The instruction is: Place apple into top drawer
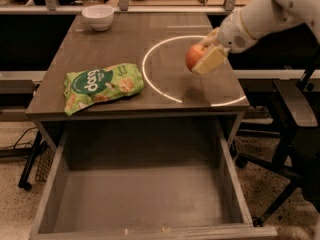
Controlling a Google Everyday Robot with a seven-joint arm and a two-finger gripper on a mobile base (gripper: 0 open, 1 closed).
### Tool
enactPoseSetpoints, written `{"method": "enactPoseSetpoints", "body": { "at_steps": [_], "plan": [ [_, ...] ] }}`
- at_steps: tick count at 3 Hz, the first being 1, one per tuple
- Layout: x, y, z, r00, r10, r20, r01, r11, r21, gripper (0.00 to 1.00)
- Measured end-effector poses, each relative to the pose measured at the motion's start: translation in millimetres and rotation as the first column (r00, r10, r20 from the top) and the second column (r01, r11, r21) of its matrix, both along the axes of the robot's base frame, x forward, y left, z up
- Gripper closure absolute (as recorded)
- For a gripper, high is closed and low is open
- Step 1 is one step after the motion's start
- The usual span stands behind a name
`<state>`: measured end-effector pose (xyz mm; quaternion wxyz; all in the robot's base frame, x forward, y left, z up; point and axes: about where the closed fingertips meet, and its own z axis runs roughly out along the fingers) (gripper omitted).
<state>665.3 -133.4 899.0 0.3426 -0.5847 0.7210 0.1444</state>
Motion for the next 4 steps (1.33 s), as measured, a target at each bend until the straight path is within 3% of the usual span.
{"method": "enactPoseSetpoints", "body": {
  "at_steps": [2,3,4],
  "plan": [
    [-115,-41,-5,0.9940,0.108,0.012,-0.109,0.994,0.020,1.00],
    [-153,-48,-12,0.9917,0.124,0.034,-0.124,0.992,0.020,1.00],
    [-179,-36,-25,0.9879,0.132,0.082,-0.133,0.991,0.007,1.00]
  ]
}}
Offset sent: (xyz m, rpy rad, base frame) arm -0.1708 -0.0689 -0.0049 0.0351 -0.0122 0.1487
